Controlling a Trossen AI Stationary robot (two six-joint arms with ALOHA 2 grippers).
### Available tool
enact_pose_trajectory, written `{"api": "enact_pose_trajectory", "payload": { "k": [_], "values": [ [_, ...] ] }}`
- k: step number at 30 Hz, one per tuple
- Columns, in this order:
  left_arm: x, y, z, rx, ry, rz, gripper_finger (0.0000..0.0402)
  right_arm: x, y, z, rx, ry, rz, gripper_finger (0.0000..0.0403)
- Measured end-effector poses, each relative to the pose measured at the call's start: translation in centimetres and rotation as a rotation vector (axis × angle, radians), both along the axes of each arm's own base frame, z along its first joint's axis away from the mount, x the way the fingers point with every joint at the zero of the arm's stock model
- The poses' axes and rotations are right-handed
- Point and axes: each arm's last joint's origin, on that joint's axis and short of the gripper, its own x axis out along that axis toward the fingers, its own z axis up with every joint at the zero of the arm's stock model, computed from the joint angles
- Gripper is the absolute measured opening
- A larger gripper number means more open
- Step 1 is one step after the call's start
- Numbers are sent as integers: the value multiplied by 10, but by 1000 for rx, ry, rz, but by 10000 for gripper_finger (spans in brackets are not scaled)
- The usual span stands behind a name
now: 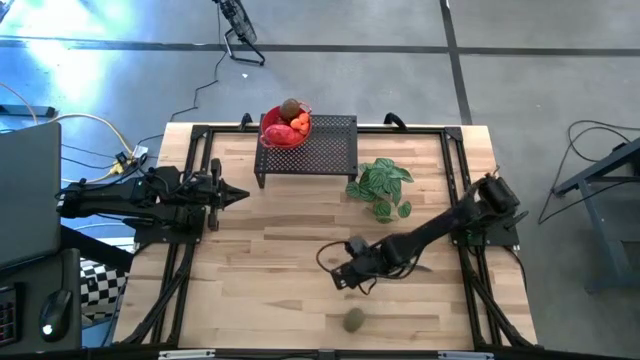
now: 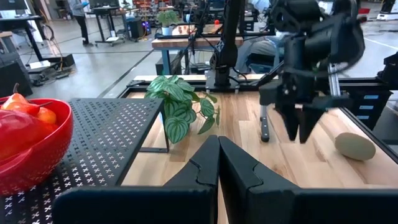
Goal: Pick & Place Fruit
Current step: Put the brown kiwi in the red strainer bowl on the shelf
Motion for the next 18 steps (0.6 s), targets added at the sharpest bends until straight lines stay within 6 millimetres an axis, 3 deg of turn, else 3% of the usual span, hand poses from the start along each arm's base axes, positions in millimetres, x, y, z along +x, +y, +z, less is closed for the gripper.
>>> {"api": "enact_pose_trajectory", "payload": {
  "k": [6, 14, 18],
  "values": [
    [0, 0, 0, 8, 0, 0, 0, 0, 14, 25, 27, -187, 14, 16],
    [0, 0, 0, 16, 1, -1, 0, 5, 57, 71, -107, -400, -11, 3],
    [0, 0, 0, 9, 0, -1, 0, 25, 70, 97, -115, -439, 30, 3]
  ]
}}
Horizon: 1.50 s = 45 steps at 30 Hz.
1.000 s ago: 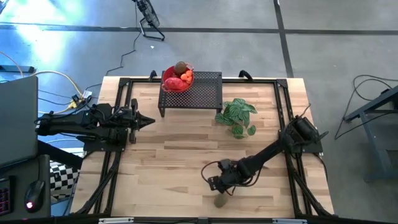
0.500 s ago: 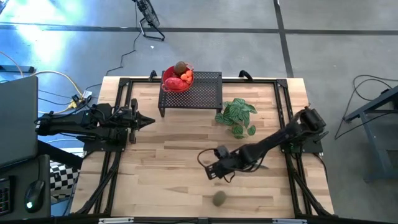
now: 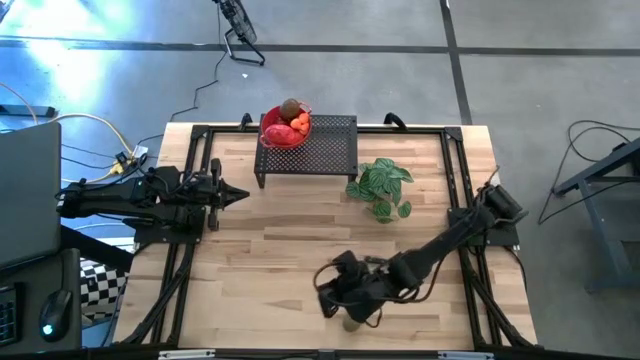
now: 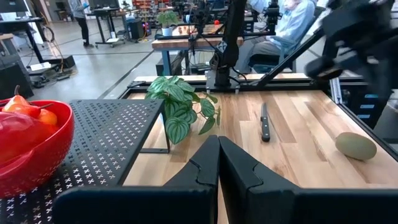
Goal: Pick & Place Fruit
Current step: Put the brown kiwi in the red strainer bowl on the shelf
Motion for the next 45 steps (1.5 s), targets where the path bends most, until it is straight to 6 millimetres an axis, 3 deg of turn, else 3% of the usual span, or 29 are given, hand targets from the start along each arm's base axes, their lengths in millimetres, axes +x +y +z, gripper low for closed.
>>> {"api": "enact_pose_trajectory", "payload": {
  "k": [5, 8, 14, 22, 34, 38, 45],
  "values": [
    [0, 0, 0, -1, 0, 0, 0, 30, 18, 11, -28, 12, 41, 2],
    [0, 0, 0, -1, 0, 0, 0, 34, 29, 11, -5, 89, -3, 2],
    [0, 0, 0, -1, 1, 0, 0, 16, 49, 5, 170, 311, -177, 2],
    [0, 0, 0, -2, 2, 1, 0, -13, 57, -6, 419, 689, -345, 2],
    [0, 0, 0, -2, 1, 0, 0, -16, 60, -6, 385, 683, -315, 6],
    [0, 0, 0, -2, 0, 0, 0, -14, 56, -6, 396, 712, -312, 43],
    [0, 0, 0, -2, 1, 0, 0, -12, 53, -13, 422, 738, -416, 176]
  ]
}}
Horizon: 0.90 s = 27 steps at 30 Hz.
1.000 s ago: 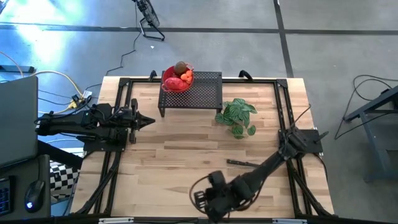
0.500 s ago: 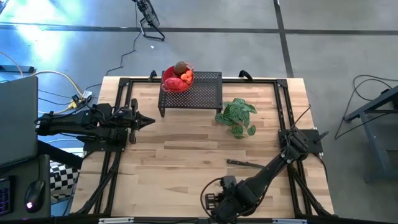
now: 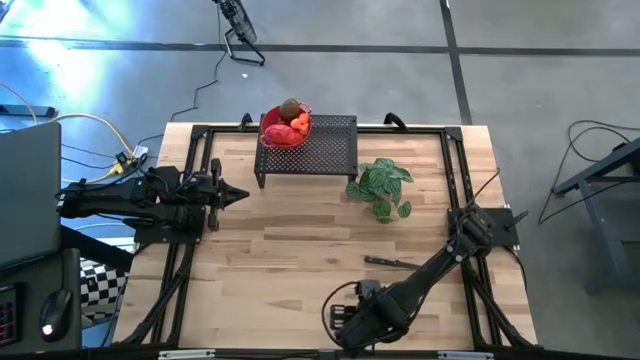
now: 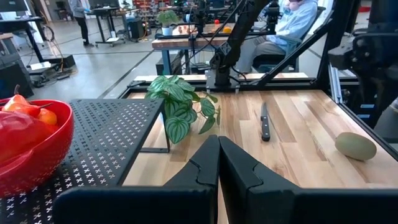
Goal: Pick & Place Fruit
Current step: Put the brown kiwi in the red strainer bowl on the shelf
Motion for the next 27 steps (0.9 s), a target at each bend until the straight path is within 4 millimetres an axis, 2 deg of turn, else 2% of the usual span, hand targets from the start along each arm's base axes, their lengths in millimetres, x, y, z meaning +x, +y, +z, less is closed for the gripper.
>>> {"api": "enact_pose_trajectory", "payload": {
  "k": [4, 8, 15, 23, 27],
  "values": [
    [0, 0, 0, 0, 1, 0, 0, 4, 5, -10, 50, 44, -41, 233],
    [0, 0, 0, 0, 1, 0, 0, 9, 11, -27, 31, 52, -78, 257],
    [0, 0, 0, 0, 3, 0, 0, 21, 11, -57, -26, 67, -117, 263],
    [0, 0, -1, 5, 15, -1, 0, 23, 2, -61, -73, 73, -156, 263],
    [0, 0, -3, 9, 35, -1, 0, 24, 1, -67, -39, 84, -159, 263]
  ]
}}
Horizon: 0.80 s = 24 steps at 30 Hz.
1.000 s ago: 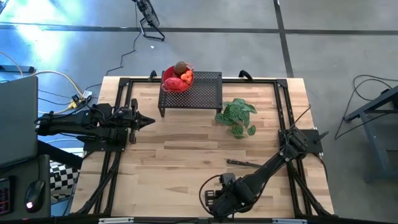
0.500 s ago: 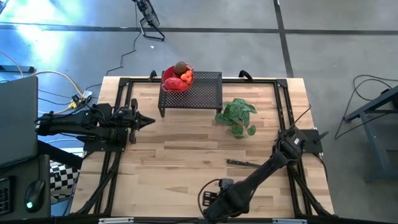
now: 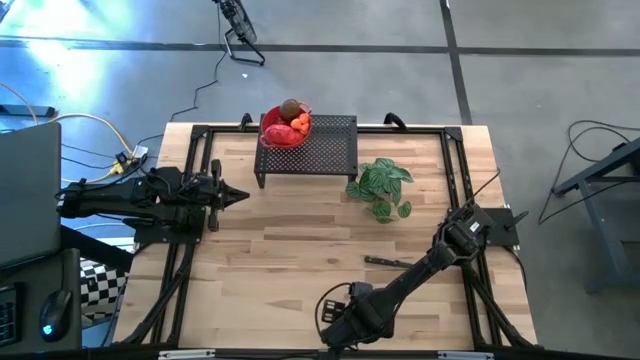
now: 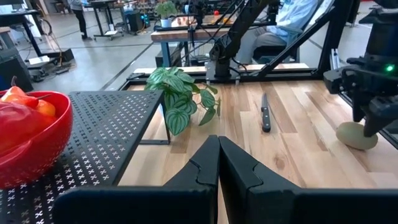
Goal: Pick & Place Fruit
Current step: Put the brown kiwi in the red strainer bowl on the shelf
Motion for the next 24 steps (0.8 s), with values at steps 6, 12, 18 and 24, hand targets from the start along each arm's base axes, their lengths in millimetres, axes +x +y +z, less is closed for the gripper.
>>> {"api": "enact_pose_trajectory", "payload": {
  "k": [6, 12, 18, 24],
  "values": [
    [0, 0, 0, 0, 2, 0, 0, -1, 1, -11, 17, 7, -7, 263],
    [0, 0, 0, 0, 2, 0, 0, -3, -1, -32, 23, -1, -7, 263],
    [0, 0, 0, 0, 2, 0, 0, -6, -3, -47, 13, 10, 29, 263],
    [0, 0, 0, 0, 2, 0, 0, -7, -7, -48, -19, 17, 87, 263]
  ]
}}
